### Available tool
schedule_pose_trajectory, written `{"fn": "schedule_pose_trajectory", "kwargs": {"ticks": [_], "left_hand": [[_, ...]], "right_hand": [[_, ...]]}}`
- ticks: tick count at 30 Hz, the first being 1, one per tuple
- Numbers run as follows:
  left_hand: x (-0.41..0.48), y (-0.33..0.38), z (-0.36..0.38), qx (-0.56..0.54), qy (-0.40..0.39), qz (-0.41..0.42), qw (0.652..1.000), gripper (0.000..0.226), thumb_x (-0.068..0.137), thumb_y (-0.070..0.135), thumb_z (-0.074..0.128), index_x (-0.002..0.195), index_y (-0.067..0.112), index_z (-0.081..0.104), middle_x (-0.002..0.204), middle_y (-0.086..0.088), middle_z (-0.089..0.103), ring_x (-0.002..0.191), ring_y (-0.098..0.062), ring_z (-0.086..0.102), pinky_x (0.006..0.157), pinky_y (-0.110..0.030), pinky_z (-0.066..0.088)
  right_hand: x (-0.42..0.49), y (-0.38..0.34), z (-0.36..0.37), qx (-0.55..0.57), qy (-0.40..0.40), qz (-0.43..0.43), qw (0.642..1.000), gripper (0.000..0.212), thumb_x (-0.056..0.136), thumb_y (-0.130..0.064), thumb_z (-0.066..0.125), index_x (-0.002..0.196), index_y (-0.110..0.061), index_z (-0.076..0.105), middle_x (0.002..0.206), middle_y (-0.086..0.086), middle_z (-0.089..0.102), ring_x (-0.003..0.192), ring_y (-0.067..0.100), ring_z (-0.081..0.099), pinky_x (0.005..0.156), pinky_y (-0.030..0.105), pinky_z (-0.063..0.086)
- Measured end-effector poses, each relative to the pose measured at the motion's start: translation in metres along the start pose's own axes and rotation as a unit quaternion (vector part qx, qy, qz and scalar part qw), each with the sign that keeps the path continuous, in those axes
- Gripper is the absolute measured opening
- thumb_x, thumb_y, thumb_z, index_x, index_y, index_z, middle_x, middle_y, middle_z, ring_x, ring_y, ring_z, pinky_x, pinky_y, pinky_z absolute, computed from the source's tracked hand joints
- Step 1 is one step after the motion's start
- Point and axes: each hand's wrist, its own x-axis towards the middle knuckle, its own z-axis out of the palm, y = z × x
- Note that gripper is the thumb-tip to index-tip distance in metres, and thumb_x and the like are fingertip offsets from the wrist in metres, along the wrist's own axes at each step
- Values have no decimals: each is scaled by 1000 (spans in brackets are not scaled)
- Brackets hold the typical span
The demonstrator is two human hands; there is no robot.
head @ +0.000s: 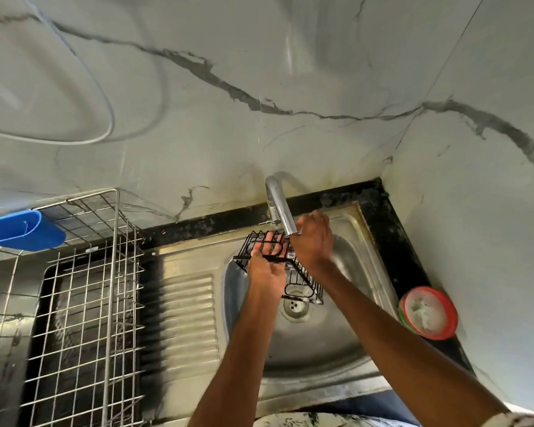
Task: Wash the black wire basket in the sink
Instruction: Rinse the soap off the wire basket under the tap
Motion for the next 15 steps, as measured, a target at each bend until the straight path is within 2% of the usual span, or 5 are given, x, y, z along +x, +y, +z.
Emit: {"fn": "schedule_pose_trajectory", "kwargs": {"ticks": [3,7,10,13,15], "left_hand": [[-8,-2,-9,37,-8,-15,999,24,111,13,40,126,7,57,124,-21,71,92,-32,75,85,-42,63],[-19,1,-22,109,-18,-9,994,21,109,12,44,118,8,63,100,-18,79,93,-32,77,95,-47,59],[-23,12,-26,204,-46,9,978,26,109,15,44,114,6,67,102,-16,79,95,-29,76,79,-39,62],[-11,23,-25,229,-38,27,972,25,109,16,43,112,7,65,108,-18,78,101,-33,75,86,-42,62],[0,29,-27,249,-8,33,968,23,109,18,43,108,12,65,110,-15,78,100,-31,76,84,-40,62]], "right_hand": [[17,-8,-8,10,-131,21,991,18,84,-10,72,98,-9,61,94,6,60,82,19,57,64,30,47],[37,0,3,-51,-287,91,952,18,92,-29,73,98,-13,68,88,2,69,73,15,64,65,29,56],[32,7,4,91,-387,123,909,21,100,-30,62,91,-12,58,74,-3,65,67,12,65,63,38,58],[8,4,-16,233,-427,117,866,40,108,-41,38,84,-18,60,55,-13,59,51,-1,55,60,39,49],[-21,-3,-24,265,-435,76,857,42,108,-44,31,127,-20,61,92,-10,69,83,2,64,78,33,54]]}}
